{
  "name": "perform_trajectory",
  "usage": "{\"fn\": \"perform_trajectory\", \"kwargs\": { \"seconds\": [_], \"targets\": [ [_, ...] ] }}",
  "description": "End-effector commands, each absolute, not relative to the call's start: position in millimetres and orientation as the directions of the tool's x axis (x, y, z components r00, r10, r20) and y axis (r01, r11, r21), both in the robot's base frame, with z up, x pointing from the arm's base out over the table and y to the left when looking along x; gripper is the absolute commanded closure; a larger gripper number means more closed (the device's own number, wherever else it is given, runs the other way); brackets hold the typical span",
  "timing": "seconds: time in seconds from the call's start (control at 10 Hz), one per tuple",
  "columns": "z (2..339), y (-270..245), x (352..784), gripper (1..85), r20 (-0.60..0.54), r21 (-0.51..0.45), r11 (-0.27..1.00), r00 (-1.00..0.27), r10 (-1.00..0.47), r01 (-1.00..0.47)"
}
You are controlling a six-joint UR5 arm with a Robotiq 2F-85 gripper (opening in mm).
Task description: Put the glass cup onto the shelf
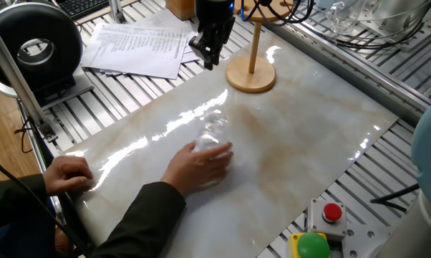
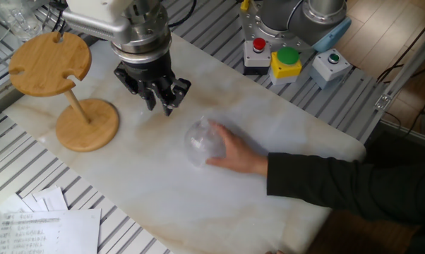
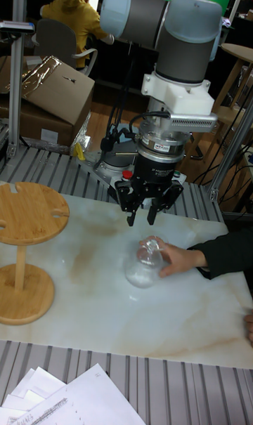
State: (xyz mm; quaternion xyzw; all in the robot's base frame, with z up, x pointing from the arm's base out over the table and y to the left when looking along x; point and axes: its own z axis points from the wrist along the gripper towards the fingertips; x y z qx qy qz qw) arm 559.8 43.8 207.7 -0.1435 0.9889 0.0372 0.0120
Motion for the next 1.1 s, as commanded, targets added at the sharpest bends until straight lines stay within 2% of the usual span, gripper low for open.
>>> {"fn": "perform_trajectory", "kwargs": {
  "seconds": [0.0,0.5,0.7,1.0],
  "targets": [
    [201.6,56.3,566.8,0.7,-0.092,0.083,0.936,-0.937,-0.336,-0.343],
    [171.8,117.0,558.8,0.7,-0.100,0.050,0.922,-0.921,-0.377,-0.383],
    [163.5,129.2,551.8,0.7,-0.097,0.026,0.917,-0.914,-0.394,-0.398],
    [164.3,117.6,537.3,0.7,-0.088,0.009,0.903,-0.900,-0.428,-0.430]
  ]
}}
